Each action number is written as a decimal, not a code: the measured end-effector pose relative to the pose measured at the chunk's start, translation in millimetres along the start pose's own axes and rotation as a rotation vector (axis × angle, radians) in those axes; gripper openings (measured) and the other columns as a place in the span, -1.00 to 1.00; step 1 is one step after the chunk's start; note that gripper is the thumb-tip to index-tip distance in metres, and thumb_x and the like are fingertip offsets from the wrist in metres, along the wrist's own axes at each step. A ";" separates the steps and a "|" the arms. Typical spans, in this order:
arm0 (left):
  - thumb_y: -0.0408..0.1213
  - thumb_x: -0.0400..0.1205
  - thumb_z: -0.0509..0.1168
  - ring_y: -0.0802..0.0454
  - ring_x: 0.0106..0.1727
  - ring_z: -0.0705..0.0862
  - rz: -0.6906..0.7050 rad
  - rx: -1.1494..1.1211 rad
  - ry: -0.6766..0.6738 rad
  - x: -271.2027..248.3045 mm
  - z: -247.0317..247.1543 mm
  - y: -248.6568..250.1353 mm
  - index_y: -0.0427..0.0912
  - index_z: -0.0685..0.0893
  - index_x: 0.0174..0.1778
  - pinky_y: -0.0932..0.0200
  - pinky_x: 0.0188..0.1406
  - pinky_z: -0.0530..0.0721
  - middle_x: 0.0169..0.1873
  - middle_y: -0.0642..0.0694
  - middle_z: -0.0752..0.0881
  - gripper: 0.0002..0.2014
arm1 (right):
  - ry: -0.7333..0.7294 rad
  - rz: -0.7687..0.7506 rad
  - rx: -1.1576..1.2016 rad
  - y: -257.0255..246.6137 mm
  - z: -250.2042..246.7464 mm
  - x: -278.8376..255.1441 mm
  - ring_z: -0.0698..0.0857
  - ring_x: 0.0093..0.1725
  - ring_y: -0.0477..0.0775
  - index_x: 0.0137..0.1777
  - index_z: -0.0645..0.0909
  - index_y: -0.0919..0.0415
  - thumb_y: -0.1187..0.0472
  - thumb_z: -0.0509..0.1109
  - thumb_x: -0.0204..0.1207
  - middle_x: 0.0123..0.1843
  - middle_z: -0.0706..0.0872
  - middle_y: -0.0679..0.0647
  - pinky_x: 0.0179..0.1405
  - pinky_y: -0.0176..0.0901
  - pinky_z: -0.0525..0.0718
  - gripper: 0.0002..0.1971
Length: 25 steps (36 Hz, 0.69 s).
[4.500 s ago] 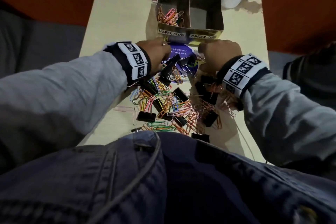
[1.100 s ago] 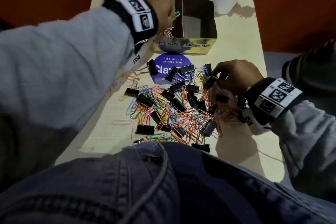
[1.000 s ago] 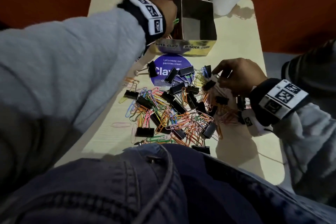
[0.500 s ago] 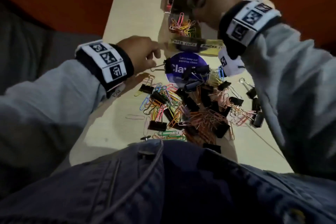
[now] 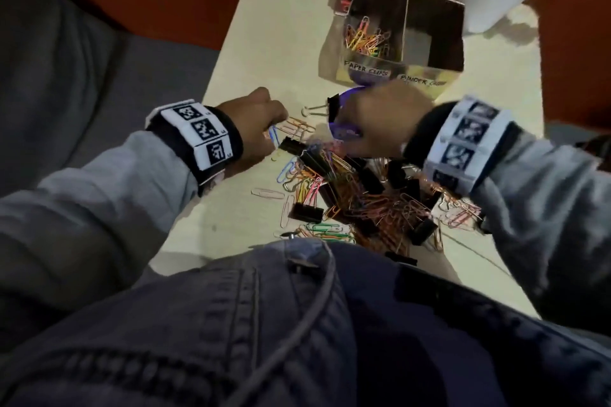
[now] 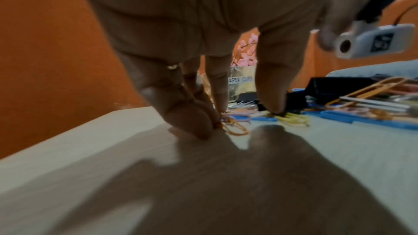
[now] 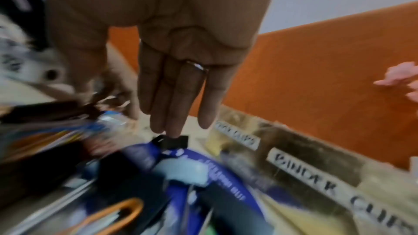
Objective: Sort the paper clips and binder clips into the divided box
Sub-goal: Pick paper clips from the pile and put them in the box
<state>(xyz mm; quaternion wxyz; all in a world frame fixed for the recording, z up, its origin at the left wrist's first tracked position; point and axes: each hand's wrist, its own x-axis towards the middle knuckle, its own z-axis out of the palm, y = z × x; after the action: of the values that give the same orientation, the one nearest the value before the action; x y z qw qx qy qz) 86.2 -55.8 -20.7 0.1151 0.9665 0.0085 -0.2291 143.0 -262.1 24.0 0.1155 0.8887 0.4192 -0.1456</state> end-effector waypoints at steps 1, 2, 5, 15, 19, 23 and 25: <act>-0.10 0.51 0.36 -0.10 0.20 0.58 0.009 -0.002 -0.017 -1.5 -0.3 4.9 0.06 0.40 0.45 0.10 0.12 0.56 0.24 0.01 0.42 -0.43 | -0.064 -0.009 -0.009 -7.4 6.4 -1.7 0.69 0.06 0.23 0.16 0.65 0.06 -0.25 0.29 0.45 0.09 0.72 0.09 -0.14 -0.09 0.61 -0.54; -0.05 0.47 0.40 -0.09 0.20 0.58 0.013 0.006 -0.037 -3.5 -0.6 9.5 0.04 0.37 0.48 0.10 0.12 0.57 0.25 0.02 0.41 -0.36 | -0.106 -0.014 -0.022 -10.4 15.8 0.6 0.68 0.08 0.24 0.24 0.61 0.08 -0.30 0.29 0.44 0.19 0.67 0.09 -0.10 -0.04 0.65 -0.45; 0.22 0.33 0.47 -0.13 0.22 0.57 0.015 0.072 -0.060 -11.6 2.4 19.5 -0.06 0.24 0.55 0.06 0.08 0.58 0.32 -0.05 0.37 -0.07 | -0.171 -0.022 -0.074 -17.7 27.9 3.2 0.66 0.14 0.23 0.43 0.46 0.09 -0.39 0.30 0.39 0.34 0.50 0.05 -0.13 0.01 0.61 -0.27; 0.33 0.29 0.42 -0.19 0.25 0.54 -0.086 0.054 0.046 -26.1 26.8 46.9 -0.18 0.33 0.39 -0.03 0.10 0.57 0.27 -0.17 0.39 -0.10 | -0.084 0.039 -0.067 -24.9 27.6 9.0 0.68 0.00 0.25 0.30 0.58 0.10 0.04 0.37 0.49 0.16 0.62 0.06 -0.27 -0.04 0.51 -0.61; 0.19 0.39 0.43 -0.18 0.21 0.57 -0.058 -0.016 0.051 -21.7 24.8 46.9 -0.17 0.36 0.39 0.03 0.01 0.54 0.25 -0.16 0.42 -0.23 | -0.088 0.068 -0.060 -23.2 27.2 9.9 0.69 0.04 0.23 0.29 0.58 0.09 -0.15 0.40 0.40 0.14 0.64 0.02 -0.27 -0.06 0.52 -0.48; 0.30 0.31 0.45 -0.16 0.27 0.52 -0.053 0.021 0.058 -23.6 30.1 45.7 -0.15 0.32 0.44 -0.01 0.07 0.56 0.28 -0.15 0.41 -0.09 | -0.061 0.036 -0.082 -30.9 29.0 11.4 0.70 0.02 0.21 0.30 0.59 0.04 -0.14 0.39 0.44 0.13 0.65 0.04 -0.28 -0.05 0.53 -0.53; 0.23 0.33 0.48 -0.18 0.25 0.55 -0.046 0.018 0.068 -24.4 31.4 48.9 -0.15 0.31 0.45 -0.03 0.08 0.57 0.29 -0.16 0.41 -0.12 | -0.043 0.029 -0.083 -33.7 29.5 12.0 0.70 0.01 0.22 0.26 0.61 0.11 0.00 0.39 0.48 0.10 0.66 0.07 -0.30 -0.06 0.50 -0.63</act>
<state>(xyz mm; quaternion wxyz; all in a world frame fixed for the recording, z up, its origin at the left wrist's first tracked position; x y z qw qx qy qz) 53.9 -109.6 -26.4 0.1008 0.9743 0.0325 -0.1986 119.2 -242.2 -10.6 0.1633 0.8858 0.4092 -0.1454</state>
